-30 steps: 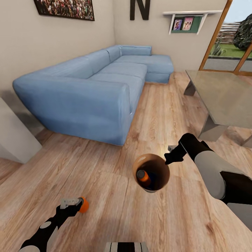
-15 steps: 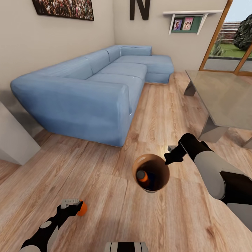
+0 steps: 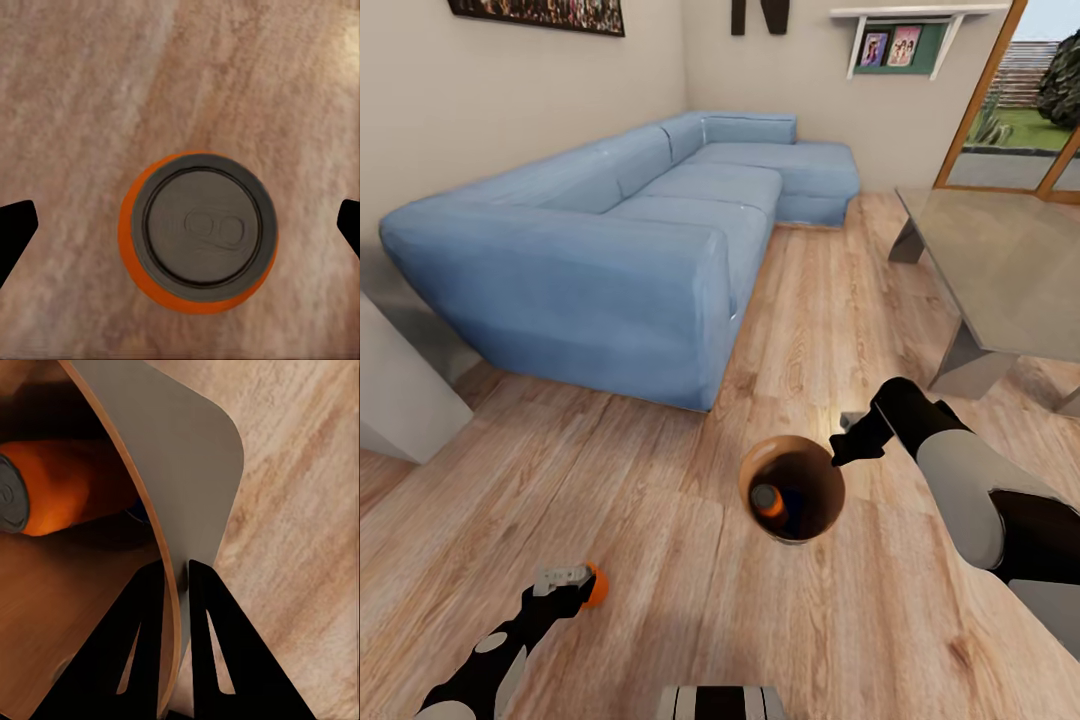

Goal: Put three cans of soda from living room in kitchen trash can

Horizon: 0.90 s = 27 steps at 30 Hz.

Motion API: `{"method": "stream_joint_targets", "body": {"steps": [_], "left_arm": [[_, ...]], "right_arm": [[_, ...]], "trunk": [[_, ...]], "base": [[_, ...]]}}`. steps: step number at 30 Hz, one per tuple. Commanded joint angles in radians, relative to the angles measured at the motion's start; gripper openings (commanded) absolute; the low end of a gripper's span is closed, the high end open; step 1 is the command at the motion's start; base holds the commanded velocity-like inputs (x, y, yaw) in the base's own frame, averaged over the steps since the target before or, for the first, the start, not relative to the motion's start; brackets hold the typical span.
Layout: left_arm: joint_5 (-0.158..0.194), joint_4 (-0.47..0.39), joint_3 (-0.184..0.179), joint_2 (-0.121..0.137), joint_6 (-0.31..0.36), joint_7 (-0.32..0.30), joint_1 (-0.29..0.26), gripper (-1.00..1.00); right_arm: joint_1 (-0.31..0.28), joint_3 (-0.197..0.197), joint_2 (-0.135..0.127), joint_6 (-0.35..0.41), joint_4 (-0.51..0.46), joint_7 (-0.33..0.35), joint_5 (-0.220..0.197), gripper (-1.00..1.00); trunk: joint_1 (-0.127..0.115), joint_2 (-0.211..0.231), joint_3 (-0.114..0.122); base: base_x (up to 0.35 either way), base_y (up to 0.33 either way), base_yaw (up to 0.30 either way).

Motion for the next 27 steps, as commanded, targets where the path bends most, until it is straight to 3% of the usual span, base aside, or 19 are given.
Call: {"method": "stream_joint_targets", "body": {"steps": [1, 11, 27], "left_arm": [[0.000, 0.000, 0.000, 0.000, 0.000, 0.000, 0.000, 1.00], [-0.001, 0.000, 0.000, 0.000, -0.001, -0.003, 0.000, 1.00], [-0.003, -0.001, 0.000, 0.000, 0.000, -0.006, 0.000, 1.00]], "right_arm": [[0.000, -0.006, 0.000, 0.010, -0.008, 0.005, -0.026, -1.00], [-0.001, -0.010, 0.000, 0.010, -0.066, 0.005, -0.028, -1.00], [0.001, -0.013, 0.001, 0.010, -0.081, 0.005, -0.027, -1.00]], "trunk": [[0.000, 0.000, -0.004], [0.005, -0.003, -0.043], [0.005, -0.003, -0.043]], "base": [[0.000, 0.000, 0.000], [0.000, 0.000, 0.000], [0.016, -0.009, 0.000]]}}
